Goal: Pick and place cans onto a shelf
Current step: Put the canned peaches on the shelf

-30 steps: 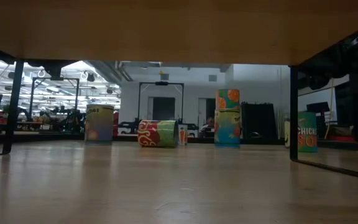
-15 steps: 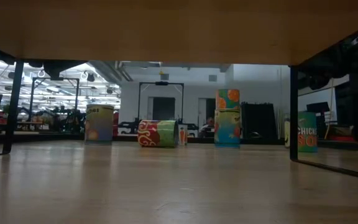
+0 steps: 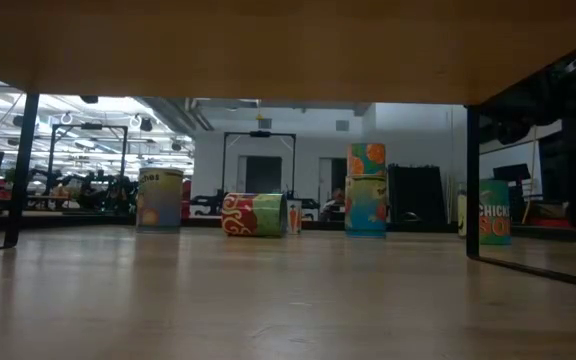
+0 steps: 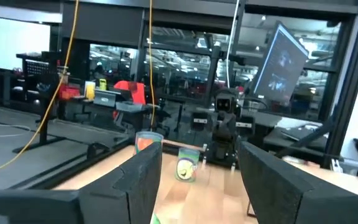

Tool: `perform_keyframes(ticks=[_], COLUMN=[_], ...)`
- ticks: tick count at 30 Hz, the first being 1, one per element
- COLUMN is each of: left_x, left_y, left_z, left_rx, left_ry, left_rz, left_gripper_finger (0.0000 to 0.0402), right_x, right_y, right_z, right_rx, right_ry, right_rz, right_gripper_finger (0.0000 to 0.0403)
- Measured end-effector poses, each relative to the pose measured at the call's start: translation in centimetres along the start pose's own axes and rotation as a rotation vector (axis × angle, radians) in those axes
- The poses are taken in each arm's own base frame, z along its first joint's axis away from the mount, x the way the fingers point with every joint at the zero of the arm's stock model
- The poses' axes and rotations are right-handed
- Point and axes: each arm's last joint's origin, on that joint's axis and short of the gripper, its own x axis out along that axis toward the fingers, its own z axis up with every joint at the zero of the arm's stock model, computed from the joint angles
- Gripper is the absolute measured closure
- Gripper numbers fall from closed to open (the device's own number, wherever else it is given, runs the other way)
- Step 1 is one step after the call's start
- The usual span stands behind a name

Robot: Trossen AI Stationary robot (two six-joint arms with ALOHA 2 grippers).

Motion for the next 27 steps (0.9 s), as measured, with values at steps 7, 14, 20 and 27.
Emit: perform_keyframes(ticks=[7,14,20,27], left_x=[0.6,2.6,4.9,7.8], left_y=[-0.2,-0.7,-1.1,-0.9], left_z=[1.2,2.9,5.5,8.4], left_rx=[0.008,0.038,0.077,0.154], left_ry=[0.017,0.081,0.126,0.261], left_rz=[0.057,0.18,0.275,0.377], left_gripper_finger=[0.0195,0.0195,0.0195,0.0195], right_x=[0.0,0.0,0.0,0.0], right_y=[0.0,0.0,0.0,0.0], right_z=[0.0,0.0,0.0,0.0], right_rx=[0.0,0.0,0.0,0.0], right_ry=[0.0,0.0,0.0,0.0], right_rz=[0.0,0.0,0.0,0.0], right_gripper_finger=[0.0342,0.0342,0.0342,0.0342])
